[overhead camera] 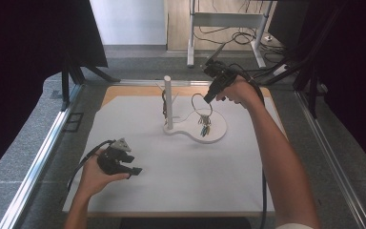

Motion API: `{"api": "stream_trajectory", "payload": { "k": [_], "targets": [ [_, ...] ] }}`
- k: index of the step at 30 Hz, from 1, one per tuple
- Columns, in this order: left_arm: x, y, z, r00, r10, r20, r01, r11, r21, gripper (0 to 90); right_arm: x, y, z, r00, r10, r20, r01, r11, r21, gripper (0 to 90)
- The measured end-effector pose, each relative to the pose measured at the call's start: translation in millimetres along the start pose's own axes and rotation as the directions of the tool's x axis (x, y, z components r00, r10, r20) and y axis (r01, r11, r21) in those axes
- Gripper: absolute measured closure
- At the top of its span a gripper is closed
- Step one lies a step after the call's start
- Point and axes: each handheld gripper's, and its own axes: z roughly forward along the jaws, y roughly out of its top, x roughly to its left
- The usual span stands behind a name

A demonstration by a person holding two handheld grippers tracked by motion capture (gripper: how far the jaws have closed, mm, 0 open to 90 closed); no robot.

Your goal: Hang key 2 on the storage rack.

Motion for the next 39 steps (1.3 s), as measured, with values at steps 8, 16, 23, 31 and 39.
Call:
{"api": "stream_trajectory", "payload": {
  "k": [8,16,23,31,39],
  "targets": [
    [0.5,-0.1,-1.5,1.0,0.005,0.001,-0.005,1.0,-0.002,41.4,2.3,14.6,7.9,1.0,-0.009,0.004,0.009,1.0,0.003,87.9],
    [0.4,-0.1,-2.1,1.0,0.002,0.002,-0.002,1.0,-0.007,41.4,5.5,24.1,14.9,1.0,-0.005,0.002,0.005,1.0,0.014,87.9],
    [-0.6,1.2,-1.6,1.0,0.002,0.007,-0.001,1.0,-0.01,41.4,4.9,32.9,18.4,0.9999,-0.011,0.009,0.011,1.0,0.0,87.9],
    [-0.3,2.4,0.2,0.9999,0.01,0.012,-0.01,0.9999,-0.003,41.4,1.8,41.7,27.3,0.9999,-0.009,0.014,0.009,1.0,-0.001,87.9],
    [-0.5,2.2,-0.4,0.9998,0.01,0.015,-0.01,0.9999,-0.002,41.4,-1.6,50.6,33.0,0.9999,0.0,0.014,0.0,1.0,-0.011,87.9]
  ]
}}
